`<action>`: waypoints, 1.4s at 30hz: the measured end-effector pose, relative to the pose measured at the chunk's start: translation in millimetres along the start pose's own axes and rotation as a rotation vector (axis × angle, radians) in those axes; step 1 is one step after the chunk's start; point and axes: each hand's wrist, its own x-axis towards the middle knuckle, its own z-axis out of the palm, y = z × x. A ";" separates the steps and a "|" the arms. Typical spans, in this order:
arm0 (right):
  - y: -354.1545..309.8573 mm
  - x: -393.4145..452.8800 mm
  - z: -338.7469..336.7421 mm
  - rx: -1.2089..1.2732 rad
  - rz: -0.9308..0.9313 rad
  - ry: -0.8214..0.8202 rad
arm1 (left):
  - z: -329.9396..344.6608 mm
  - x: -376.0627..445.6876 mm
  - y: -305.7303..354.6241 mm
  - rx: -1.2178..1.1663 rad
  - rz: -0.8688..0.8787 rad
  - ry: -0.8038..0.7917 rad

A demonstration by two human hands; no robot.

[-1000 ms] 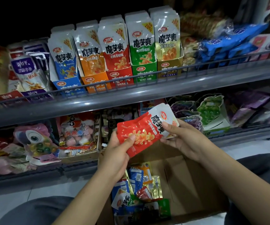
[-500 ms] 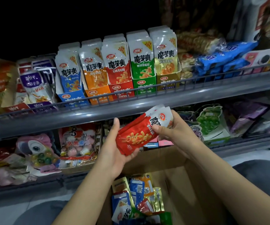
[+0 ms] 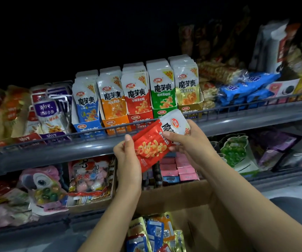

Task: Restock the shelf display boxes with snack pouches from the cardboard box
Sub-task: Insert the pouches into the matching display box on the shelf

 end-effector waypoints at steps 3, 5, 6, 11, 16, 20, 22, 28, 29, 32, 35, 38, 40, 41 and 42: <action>-17.2 10.8 13.1 -0.093 -0.087 0.042 | 2.5 6.1 9.0 -0.124 0.053 -0.032; -29.0 19.5 22.2 -0.136 -0.141 0.076 | 4.7 14.4 14.6 -0.107 0.110 -0.059; -34.8 23.7 27.2 -0.098 -0.153 0.082 | 7.7 20.1 18.5 -0.109 0.127 -0.049; -62.6 41.9 56.4 0.038 0.003 -0.087 | 29.3 50.8 36.4 -0.243 0.167 0.006; -81.5 68.6 72.2 -0.264 -0.130 -0.070 | 23.1 69.2 35.3 0.061 0.289 -0.079; -97.5 89.0 75.7 -0.545 -0.325 -0.021 | 1.5 87.3 21.9 0.644 0.691 0.017; -98.7 97.9 79.0 -0.658 -0.324 -0.063 | -2.4 91.1 15.8 0.835 0.748 0.013; -92.3 109.0 85.1 -0.622 -0.333 -0.090 | -5.2 94.3 4.9 0.971 0.774 -0.028; -91.8 108.4 85.2 -0.619 -0.326 -0.099 | -5.4 94.8 4.5 0.953 0.771 -0.018; -87.9 107.0 80.0 -0.632 -0.282 -0.096 | -5.7 96.2 5.2 0.871 0.762 -0.004; -87.2 106.0 69.9 -0.633 -0.241 -0.108 | -6.0 95.9 5.9 0.831 0.728 0.000; -91.9 103.9 63.5 -0.676 -0.240 -0.133 | -3.4 92.8 7.3 0.863 0.702 -0.018; -94.6 103.4 64.2 -0.733 -0.250 -0.145 | -2.0 92.7 7.4 0.915 0.663 -0.038; -95.7 103.3 65.7 -0.771 -0.265 -0.149 | -2.4 94.0 7.5 0.941 0.654 -0.041; -95.8 104.7 66.4 -0.815 -0.280 -0.154 | -3.3 95.7 8.1 0.953 0.655 -0.041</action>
